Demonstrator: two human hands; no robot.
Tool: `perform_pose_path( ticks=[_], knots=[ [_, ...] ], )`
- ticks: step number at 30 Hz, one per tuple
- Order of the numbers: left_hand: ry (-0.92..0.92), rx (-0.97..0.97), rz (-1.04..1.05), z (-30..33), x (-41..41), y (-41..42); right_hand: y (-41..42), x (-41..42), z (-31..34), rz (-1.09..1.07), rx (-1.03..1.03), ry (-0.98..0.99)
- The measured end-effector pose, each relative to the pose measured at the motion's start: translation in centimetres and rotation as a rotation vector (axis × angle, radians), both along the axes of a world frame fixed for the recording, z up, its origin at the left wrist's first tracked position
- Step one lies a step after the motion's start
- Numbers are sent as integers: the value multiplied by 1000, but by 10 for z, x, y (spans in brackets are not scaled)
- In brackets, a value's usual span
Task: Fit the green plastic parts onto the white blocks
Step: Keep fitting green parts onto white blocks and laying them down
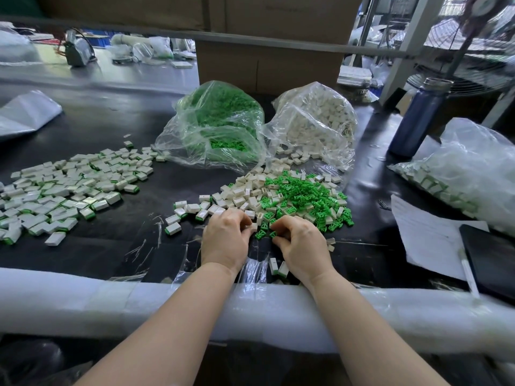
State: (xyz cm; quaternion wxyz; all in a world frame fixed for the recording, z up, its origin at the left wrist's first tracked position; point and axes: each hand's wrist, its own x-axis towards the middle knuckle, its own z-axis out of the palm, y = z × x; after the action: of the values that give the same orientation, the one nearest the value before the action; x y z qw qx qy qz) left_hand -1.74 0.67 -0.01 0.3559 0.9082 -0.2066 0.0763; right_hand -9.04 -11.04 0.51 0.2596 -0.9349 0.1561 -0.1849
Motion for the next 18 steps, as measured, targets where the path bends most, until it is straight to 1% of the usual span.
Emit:
perform_pose_path(
  ticks=[5,9,12,16,17,18],
  knots=[
    [16,69,-24,-1,1,0,-2,0,-1,-3,30,19],
    [20,58,-22,-1,1,0,-2,0,0,3,60,-25],
    [54,9,-51,1,0,1,-3,-1,0,2,61,-55],
    [191,-157,-155,7,-1,4,-4,-2,0,-31,102,-116],
    [227,-160,-200,8,-1,4,-4,-2,0,-41,110,-126],
    [243,-120,-239,8,-2,4,-5,-1,1,-46,115,-130]
  ],
)
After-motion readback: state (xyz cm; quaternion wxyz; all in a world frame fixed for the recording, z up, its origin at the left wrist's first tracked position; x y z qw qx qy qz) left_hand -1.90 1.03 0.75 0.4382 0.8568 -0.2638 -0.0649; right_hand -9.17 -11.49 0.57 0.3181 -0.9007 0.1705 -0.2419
